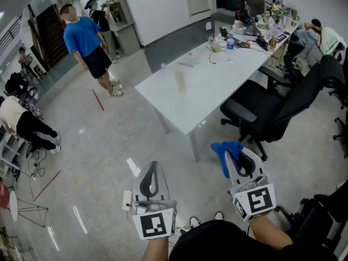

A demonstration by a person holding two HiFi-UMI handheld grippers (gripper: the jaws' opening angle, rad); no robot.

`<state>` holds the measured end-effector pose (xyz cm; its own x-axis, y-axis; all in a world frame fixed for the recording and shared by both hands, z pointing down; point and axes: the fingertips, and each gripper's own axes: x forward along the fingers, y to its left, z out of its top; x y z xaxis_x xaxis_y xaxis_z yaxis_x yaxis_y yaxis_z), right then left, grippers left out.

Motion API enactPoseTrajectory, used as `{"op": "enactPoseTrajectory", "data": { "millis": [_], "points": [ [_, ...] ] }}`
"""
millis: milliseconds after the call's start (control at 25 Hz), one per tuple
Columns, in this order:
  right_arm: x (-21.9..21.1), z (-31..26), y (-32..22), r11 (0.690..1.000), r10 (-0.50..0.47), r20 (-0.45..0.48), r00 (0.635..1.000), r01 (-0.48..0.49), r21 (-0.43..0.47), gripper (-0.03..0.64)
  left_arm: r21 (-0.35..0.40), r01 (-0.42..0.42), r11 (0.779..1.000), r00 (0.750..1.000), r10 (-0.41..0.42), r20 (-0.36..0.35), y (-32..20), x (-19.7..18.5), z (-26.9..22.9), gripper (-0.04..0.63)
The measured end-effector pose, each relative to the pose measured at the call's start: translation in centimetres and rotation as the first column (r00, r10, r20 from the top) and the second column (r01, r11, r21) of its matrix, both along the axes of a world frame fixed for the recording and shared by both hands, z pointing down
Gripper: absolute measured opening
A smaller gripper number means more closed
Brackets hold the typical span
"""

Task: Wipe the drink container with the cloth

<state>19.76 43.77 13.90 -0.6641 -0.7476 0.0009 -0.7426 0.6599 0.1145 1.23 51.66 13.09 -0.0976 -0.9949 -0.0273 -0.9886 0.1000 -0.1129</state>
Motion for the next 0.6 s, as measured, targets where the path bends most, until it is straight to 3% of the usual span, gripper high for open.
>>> {"op": "enactPoseTrajectory", "data": {
  "millis": [360, 600],
  "points": [
    [-0.58, -0.06, -0.15, 1.0, -0.013, -0.007, 1.0, 0.013, 0.004, 0.055, 0.0, -0.002, 1.0, 1.0, 0.002, -0.003, -0.22, -0.12, 0.06, 0.003],
    [-0.47, -0.67, 0.03, 0.999, -0.036, 0.05, 0.998, 0.035, 0.008, 0.057, -0.007, 0.011, 1.0, 1.0, -0.011, -0.011, -0.15, -0.05, 0.15, 0.003]
  ]
}}
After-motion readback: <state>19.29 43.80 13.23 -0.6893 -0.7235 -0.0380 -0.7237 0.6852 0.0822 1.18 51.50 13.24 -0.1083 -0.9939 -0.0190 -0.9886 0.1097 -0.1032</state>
